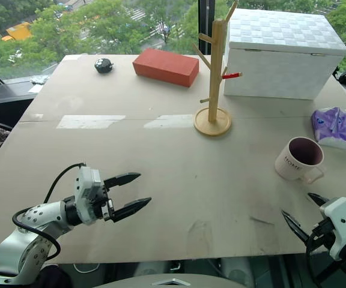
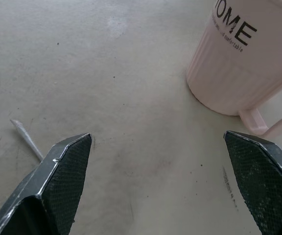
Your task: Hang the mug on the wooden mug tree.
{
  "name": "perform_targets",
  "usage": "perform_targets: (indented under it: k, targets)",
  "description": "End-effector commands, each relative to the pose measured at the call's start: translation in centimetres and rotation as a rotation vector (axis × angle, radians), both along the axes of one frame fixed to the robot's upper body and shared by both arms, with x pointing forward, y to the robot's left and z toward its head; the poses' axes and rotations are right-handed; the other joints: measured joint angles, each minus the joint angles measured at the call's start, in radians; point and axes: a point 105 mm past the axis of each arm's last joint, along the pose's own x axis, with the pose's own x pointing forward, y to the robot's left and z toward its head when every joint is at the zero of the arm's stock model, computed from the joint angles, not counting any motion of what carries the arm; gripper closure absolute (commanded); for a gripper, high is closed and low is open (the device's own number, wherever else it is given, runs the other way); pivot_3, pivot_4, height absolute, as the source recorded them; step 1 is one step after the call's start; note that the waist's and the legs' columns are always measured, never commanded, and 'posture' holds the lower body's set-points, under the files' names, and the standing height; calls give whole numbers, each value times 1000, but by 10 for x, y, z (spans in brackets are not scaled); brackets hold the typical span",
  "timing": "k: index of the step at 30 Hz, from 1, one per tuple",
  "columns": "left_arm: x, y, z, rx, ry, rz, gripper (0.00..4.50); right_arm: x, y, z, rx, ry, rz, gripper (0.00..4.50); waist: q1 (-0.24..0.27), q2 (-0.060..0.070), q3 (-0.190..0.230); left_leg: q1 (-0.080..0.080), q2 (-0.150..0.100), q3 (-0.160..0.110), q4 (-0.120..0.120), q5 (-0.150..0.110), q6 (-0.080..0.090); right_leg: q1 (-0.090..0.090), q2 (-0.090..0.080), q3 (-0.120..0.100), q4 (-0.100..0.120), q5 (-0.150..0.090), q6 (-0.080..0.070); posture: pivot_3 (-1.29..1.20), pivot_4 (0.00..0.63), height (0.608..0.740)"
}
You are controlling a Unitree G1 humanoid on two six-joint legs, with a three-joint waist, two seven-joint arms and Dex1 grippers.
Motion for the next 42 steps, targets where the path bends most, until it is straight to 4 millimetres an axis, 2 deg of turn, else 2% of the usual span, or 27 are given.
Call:
perform_targets:
  k: [1,4,5,11,16,20,25,26,27,29,30,32,33,35,37,40,42]
  targets:
    - [7,-9,21,-51,-61,-63,0,12,-12,15,-6,-91,-98,126,1,0,0,0,0,0,0,1,1,0,0,0,0,0,0,0,150,740]
    - [6,-29,43,-106,-104,-233,0,21,-31,23,-21,-158,-328,126,6,0,-1,-6,0,-5,1,1,2,-2,2,-5,0,0,-5,0,150,740]
    - [5,-32,45,-104,-109,-271,0,22,-32,23,-28,-162,-363,126,6,1,-2,-12,0,-7,5,1,2,-7,3,-7,1,1,-6,0,150,740]
    - [-1,-48,61,-70,-151,-420,0,27,-56,14,-42,-171,-597,126,-1,2,-4,-12,-2,-5,4,2,3,-7,9,-5,2,1,-5,0,150,740]
    - [-13,-58,65,-77,-168,-435,0,34,-65,10,-14,-178,-648,126,-2,2,-4,-11,-1,-3,5,2,3,-7,10,-4,3,-1,-2,0,150,740]
    - [-22,-63,66,-74,-176,-434,0,47,-67,8,-4,-184,-641,126,-2,3,-4,-10,-1,-4,5,2,3,-7,11,-3,4,-1,-2,0,150,740]
    - [-16,-60,67,-71,-180,-421,0,70,-70,3,4,-193,-632,126,-1,2,-4,-9,-1,-3,5,2,3,-7,13,-2,5,-1,-1,0,150,740]
    - [-15,-60,68,-71,-183,-418,0,75,-70,3,13,-199,-633,620,-1,2,-4,-9,-1,-4,5,2,3,-7,13,-2,5,-1,-2,0,150,740]
    - [-14,-59,69,-72,-185,-413,0,79,-70,3,21,-203,-628,862,-1,3,-4,-9,-1,-4,6,2,3,-7,14,-2,5,-1,-2,0,150,740]
    - [-12,-59,70,-72,-190,-405,0,86,-68,3,25,-208,-612,1622,-1,3,-5,-9,-1,-4,6,2,3,-7,15,0,5,-1,-2,0,150,740]
    - [-12,-59,71,-72,-192,-401,0,89,-67,3,31,-209,-602,2196,-1,3,-5,-9,-1,-4,6,2,3,-7,15,0,5,-1,-2,0,150,740]
    - [-11,-60,72,-74,-196,-395,0,94,-65,3,32,-209,-587,2320,-1,3,-5,-9,-1,-3,6,2,3,-7,15,1,5,-1,-2,0,150,740]
    - [-11,-59,72,-79,-197,-380,0,96,-62,5,34,-212,-560,2626,-2,3,-5,-10,-1,-4,6,2,3,-7,16,1,5,1,-5,0,150,740]
    - [-9,-58,73,-96,-196,-349,0,99,-54,12,49,-225,-495,3671,-2,3,-5,-10,-1,-3,6,2,3,-7,16,3,5,1,-5,0,150,740]
    - [-5,-56,75,-139,-189,-302,0,102,-38,25,87,-231,-388,4353,-3,3,-5,-10,-1,-3,6,2,3,-7,18,5,5,1,-5,0,150,740]
    - [-1,-52,78,-190,-203,-229,0,110,-18,46,90,-246,-248,4459,-6,3,-5,-9,-1,-2,6,2,3,-6,19,7,5,1,-4,0,150,740]
    - [7,-44,79,-226,-229,-130,0,122,2,70,101,-270,-131,4459,-12,3,-5,-7,0,-1,6,2,3,-6,20,8,6,1,-4,0,150,740]
